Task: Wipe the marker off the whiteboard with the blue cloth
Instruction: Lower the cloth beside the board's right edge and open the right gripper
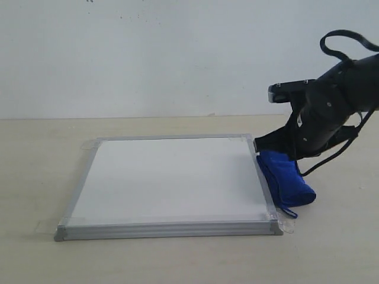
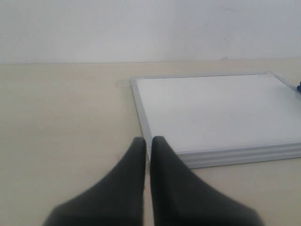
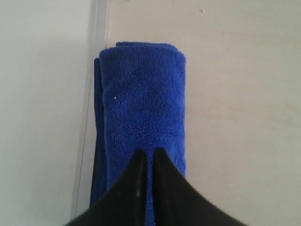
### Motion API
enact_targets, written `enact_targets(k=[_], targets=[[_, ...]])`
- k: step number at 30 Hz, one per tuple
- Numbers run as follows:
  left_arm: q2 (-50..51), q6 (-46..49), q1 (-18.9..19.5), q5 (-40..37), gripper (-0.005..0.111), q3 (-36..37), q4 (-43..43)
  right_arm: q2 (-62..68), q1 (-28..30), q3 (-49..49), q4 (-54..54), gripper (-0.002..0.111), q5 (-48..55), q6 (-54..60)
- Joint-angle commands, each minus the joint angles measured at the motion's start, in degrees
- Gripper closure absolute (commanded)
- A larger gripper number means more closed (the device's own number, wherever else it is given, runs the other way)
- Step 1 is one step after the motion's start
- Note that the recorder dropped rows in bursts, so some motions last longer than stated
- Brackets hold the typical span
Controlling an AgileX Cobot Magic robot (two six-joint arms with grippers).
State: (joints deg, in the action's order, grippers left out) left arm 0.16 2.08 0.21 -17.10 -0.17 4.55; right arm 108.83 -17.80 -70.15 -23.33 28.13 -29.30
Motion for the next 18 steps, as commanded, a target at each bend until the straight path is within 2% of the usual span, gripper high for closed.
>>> enact_targets(k=[1,11,18], targets=[[-0.16,0.13,-0.26,0.57,0.103,0.17,0.34,4.83,0.02,-0.11,-0.02,0.108,-2.18,1.27],[-0.16,0.13,-0.26,0.57,0.103,0.17,0.34,9.94,0.02,-0.11,0.21,0.108,-4.38,1.27],[-0.16,0.13,-0.26,0.57,0.103,0.17,0.34,5.64,0.02,-0.11,0.21,0.108,-2.83,1.27]])
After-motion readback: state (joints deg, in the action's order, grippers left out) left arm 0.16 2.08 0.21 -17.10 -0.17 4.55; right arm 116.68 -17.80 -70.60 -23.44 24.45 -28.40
